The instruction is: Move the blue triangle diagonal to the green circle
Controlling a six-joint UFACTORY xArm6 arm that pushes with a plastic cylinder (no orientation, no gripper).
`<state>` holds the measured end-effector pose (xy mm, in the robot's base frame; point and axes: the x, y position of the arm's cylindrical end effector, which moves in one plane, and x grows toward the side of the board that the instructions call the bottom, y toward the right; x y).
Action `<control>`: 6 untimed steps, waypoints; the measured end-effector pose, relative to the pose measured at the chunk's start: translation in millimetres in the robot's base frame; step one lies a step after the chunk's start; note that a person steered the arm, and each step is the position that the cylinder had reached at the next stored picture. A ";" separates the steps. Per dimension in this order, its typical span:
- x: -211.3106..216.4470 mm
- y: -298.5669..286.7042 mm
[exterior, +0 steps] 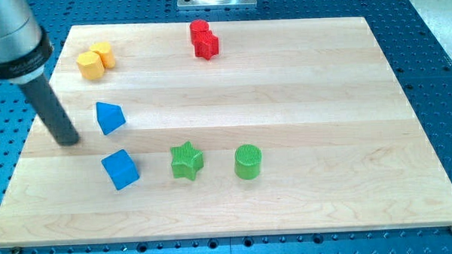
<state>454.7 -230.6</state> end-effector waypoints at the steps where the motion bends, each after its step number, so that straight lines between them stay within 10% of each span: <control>1: -8.4 49.5; 4: -32.4 167.9; 6: -64.2 126.1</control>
